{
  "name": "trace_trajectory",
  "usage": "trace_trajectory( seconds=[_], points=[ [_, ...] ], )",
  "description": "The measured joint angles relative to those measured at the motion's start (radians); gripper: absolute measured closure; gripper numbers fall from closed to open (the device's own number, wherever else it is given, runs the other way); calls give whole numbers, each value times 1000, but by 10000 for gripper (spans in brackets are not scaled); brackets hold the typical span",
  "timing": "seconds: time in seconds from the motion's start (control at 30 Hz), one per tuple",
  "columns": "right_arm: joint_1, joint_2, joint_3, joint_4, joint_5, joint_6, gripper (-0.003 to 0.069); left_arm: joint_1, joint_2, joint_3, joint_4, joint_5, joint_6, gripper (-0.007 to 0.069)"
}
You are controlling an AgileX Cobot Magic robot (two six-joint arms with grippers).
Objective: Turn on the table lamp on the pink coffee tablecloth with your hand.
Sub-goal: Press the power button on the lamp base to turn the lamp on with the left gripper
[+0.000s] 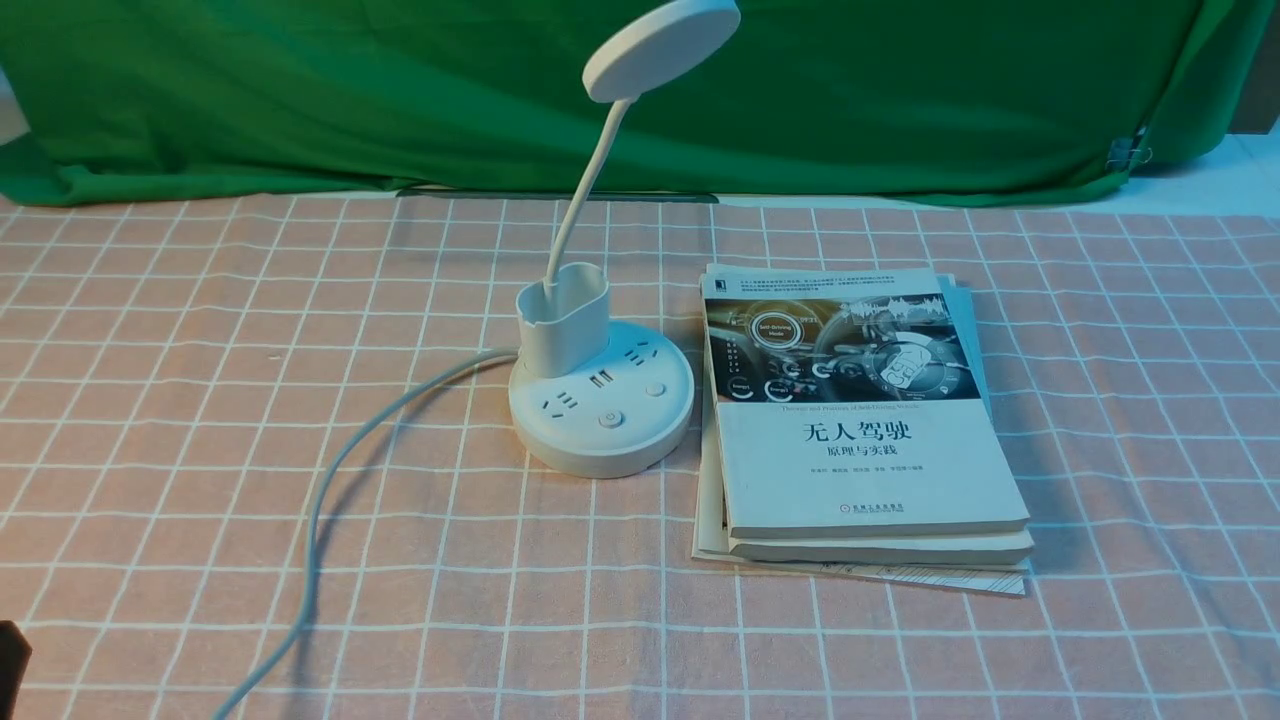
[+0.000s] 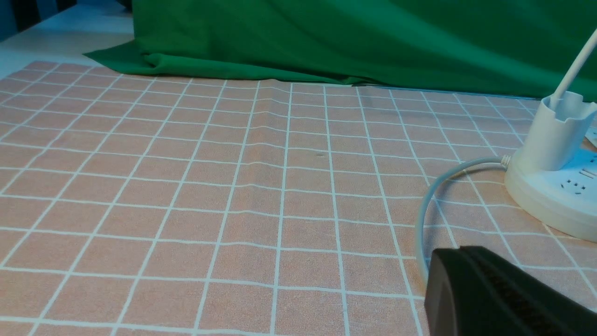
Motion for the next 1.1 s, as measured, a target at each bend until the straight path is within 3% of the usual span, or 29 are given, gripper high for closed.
trace_trajectory(
  seconds=[0.8,0.9,0.93,0.97,1.0,1.07,1.1],
  points=[
    [0,0,0,0,0,0,421,0,0,0,31,-29,-6,623],
    [0,0,0,0,0,0,421,0,0,0,-110,-75,-77,623],
    [0,0,0,0,0,0,421,0,0,0,-252,-98,-157,623],
    [0,0,0,0,0,0,421,0,0,0,-301,-104,-185,623],
    [0,0,0,0,0,0,421,0,0,0,-481,-119,-307,623],
    [0,0,0,0,0,0,421,0,0,0,-720,-131,-431,623],
    [0,0,0,0,0,0,421,0,0,0,-768,-133,-458,622]
  ],
)
